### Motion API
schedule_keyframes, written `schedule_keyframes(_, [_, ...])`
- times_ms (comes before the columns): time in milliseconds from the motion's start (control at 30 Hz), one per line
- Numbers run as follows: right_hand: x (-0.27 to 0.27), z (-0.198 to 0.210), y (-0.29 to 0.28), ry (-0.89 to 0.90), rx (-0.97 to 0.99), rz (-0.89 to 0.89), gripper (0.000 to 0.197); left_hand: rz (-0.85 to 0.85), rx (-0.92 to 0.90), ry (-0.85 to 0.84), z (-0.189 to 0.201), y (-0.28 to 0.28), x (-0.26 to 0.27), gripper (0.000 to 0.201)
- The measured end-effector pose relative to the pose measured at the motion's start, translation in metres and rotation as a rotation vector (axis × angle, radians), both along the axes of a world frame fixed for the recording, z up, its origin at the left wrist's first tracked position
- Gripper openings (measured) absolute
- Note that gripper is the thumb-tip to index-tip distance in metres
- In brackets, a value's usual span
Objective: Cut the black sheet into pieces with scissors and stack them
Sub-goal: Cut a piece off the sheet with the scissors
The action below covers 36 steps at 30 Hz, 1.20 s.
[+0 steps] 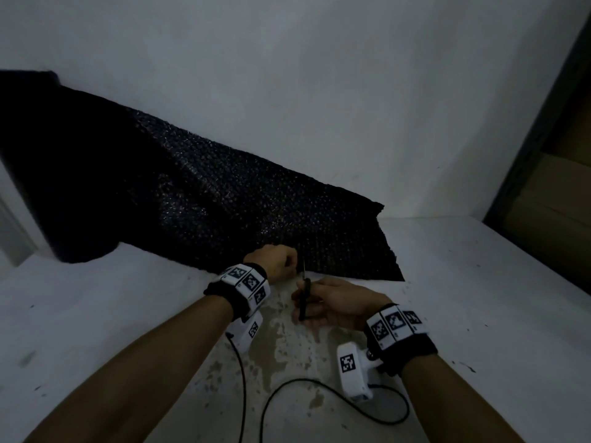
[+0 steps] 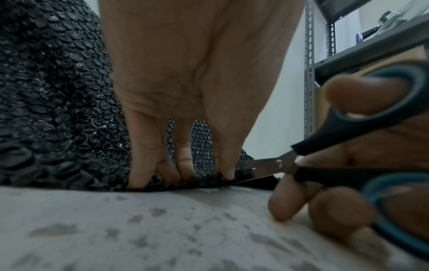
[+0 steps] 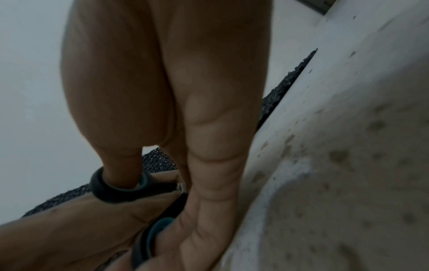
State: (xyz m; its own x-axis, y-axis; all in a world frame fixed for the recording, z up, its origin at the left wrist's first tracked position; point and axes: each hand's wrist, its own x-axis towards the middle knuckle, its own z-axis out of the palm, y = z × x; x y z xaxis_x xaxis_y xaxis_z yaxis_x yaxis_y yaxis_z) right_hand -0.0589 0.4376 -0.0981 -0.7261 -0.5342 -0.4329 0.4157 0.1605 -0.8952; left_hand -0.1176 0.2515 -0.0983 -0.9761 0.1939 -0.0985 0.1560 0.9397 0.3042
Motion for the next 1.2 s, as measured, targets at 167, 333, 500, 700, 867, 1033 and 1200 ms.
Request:
schedule_keyframes(167, [-0.005,-0.001,-0.006,-0.013,-0.034,-0.016,0.039,0.04,-0.001,-0.015,-0.002,-0.005,-0.001,0.018])
schedule_keyframes(333, [-0.007,-0.004,-0.008,0.007,-0.038,-0.017,0.04,0.047,-0.015,-0.008,-0.001,-0.007,-0.006,0.013])
schedule_keyframes(500, [-0.009,-0.005,-0.009,0.01,-0.06,-0.026,0.041,0.05,0.016,0.022,-0.006,-0.007,-0.007,0.014])
schedule_keyframes(700, [-0.012,-0.006,-0.012,0.004,-0.079,-0.014,0.042,0.049,0.041,0.008,-0.005,-0.008,-0.008,0.01])
schedule_keyframes(867, [-0.01,-0.004,-0.014,0.006,-0.087,-0.015,0.029,0.045,0.051,0.021,-0.004,-0.009,-0.007,0.01])
schedule_keyframes(1033, [-0.012,-0.004,-0.013,0.006,-0.08,-0.023,0.023,0.039,0.057,0.022,-0.006,-0.009,-0.008,0.016])
schedule_keyframes(1200, [-0.015,-0.013,-0.01,0.015,-0.089,-0.04,0.02,0.032,0.071,0.024,-0.005,-0.01,-0.008,0.016])
